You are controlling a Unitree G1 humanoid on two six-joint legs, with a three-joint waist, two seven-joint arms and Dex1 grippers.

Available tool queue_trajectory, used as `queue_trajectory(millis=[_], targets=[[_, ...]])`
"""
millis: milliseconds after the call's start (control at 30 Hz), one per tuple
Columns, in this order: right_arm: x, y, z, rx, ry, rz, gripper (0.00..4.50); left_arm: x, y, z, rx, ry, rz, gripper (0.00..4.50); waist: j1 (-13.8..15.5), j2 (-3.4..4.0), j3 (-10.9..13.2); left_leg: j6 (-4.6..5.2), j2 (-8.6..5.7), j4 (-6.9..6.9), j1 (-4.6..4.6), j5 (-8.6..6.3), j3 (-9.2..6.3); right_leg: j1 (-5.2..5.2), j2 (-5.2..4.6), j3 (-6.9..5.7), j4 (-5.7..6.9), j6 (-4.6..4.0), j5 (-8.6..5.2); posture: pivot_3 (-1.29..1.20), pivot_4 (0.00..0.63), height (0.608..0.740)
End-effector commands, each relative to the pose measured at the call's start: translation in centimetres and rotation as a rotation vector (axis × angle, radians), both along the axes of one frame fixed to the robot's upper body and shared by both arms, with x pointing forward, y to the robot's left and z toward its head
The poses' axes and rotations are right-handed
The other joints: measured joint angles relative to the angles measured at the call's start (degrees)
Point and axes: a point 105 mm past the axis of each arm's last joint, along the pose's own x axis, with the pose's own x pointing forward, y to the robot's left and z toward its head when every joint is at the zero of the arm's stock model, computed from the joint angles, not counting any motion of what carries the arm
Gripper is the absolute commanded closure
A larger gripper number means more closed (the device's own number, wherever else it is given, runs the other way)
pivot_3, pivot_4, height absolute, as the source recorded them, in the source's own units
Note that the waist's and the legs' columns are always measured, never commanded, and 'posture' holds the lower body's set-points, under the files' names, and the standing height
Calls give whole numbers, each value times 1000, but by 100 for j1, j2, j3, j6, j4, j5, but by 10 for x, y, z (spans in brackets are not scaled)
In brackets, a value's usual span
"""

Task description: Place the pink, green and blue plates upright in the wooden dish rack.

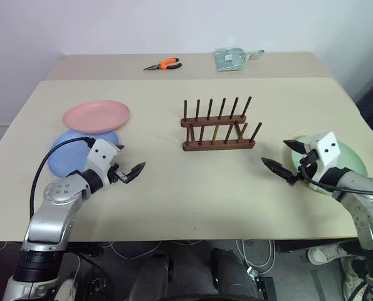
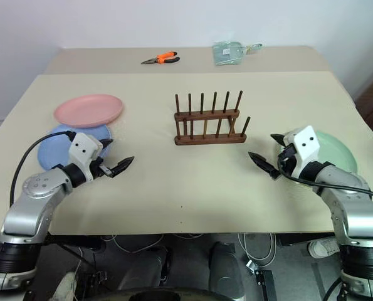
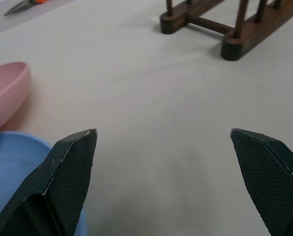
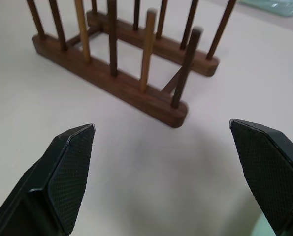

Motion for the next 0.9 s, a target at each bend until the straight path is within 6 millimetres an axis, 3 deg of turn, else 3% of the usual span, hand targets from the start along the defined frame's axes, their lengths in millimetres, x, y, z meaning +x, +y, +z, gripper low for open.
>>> queue_trajectory(millis=[33, 333, 467, 567, 767, 900], targets=[[2, 3, 14, 4, -67, 9, 0, 2, -6, 8, -8, -25, -29, 50, -6, 0, 0, 0, 0, 0, 0, 0, 0, 0, 0, 0, 0, 0, 0, 0, 150, 740], [-1, 22, 13, 19, -66, 44, 0, 27, -41, -9, 5, 53, -251, 50, 2, 0, 0, 0, -2, 2, 1, 0, -1, 1, 1, -3, 1, 7, 5, 0, 150, 740], [-8, 25, 10, 7, -94, 4, 0, 60, -87, -19, 72, 68, -405, 50, 121, -2, -2, 0, -6, 5, -1, 1, -3, 2, 2, -5, 2, 10, 16, 0, 150, 740], [-16, 25, 7, -4, -106, -33, 0, 80, -111, -19, 58, 81, -427, 50, 138, -10, -1, 3, -12, 11, -6, 0, -5, 7, -2, -7, -3, 13, 16, 0, 150, 740], [-32, 17, 10, -22, -140, -122, 0, 89, -147, -32, 72, 142, -500, 50, 83, -17, 0, 7, -9, 2, -2, -3, 1, 1, -1, -8, -6, 34, 5, 0, 150, 740], [-41, 9, 7, -53, -131, -156, 0, 88, -156, -33, 53, 139, -534, 1917, 109, -24, -5, 7, -8, 7, -1, -3, 0, 7, -1, -9, -3, 42, 1, 0, 150, 740]])
